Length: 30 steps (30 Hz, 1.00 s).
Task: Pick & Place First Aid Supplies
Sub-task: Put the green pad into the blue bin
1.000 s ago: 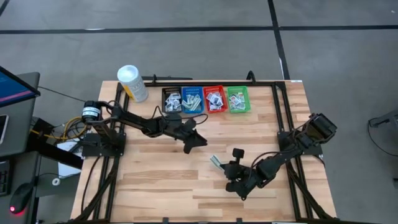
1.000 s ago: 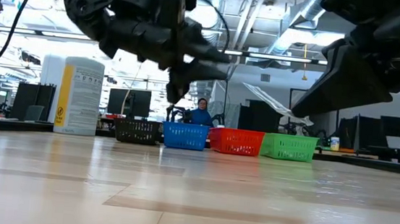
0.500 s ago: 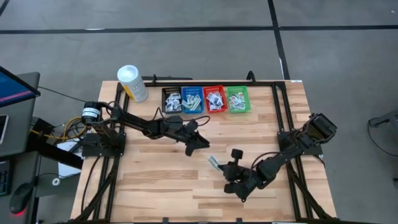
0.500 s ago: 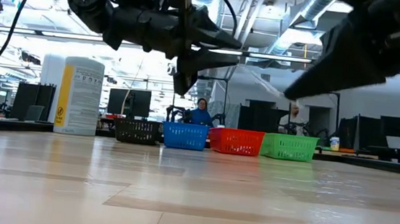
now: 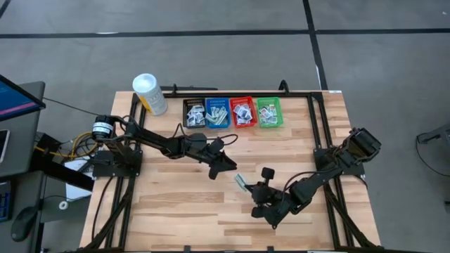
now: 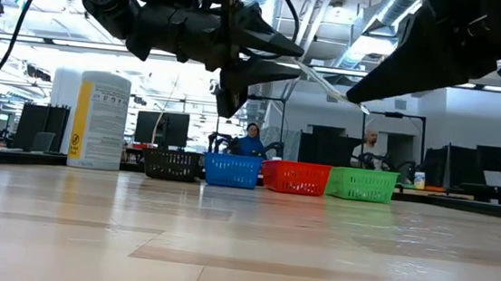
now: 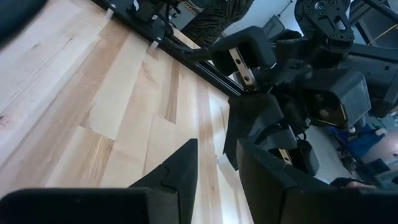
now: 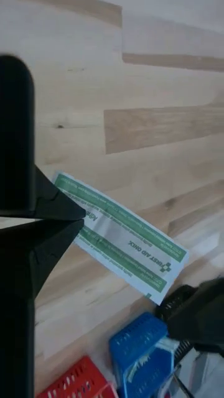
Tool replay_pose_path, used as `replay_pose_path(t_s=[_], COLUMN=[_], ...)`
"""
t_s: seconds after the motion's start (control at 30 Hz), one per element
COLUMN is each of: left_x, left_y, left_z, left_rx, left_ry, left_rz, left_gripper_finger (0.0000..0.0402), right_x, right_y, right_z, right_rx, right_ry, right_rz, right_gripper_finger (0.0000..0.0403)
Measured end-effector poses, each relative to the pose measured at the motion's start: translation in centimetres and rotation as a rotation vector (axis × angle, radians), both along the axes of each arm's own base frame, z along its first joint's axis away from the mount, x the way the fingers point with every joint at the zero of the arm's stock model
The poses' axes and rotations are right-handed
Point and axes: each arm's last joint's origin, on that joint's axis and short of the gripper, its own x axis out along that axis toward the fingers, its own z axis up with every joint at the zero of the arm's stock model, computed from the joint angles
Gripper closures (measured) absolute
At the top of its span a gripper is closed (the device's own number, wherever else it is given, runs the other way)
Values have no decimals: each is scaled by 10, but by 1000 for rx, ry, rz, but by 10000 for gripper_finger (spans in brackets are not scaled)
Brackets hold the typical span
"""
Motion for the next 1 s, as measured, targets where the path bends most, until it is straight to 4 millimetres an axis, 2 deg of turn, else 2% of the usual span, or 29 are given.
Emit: replay_pose_path(t_s=[0.7, 1.0], left_x=[0, 0], left_y=[0, 1], left_z=[0, 0], left_rx=[25, 80], left_ry=[-9, -24], left_rz=[-6, 18], left_gripper_finger=[289, 289], right_x=[15, 16], right_y=[-25, -26], right_z=[3, 3], right_rx=[-65, -66], right_ry=[-68, -73], right_rz=[-153, -158], right_gripper_finger=[403, 403])
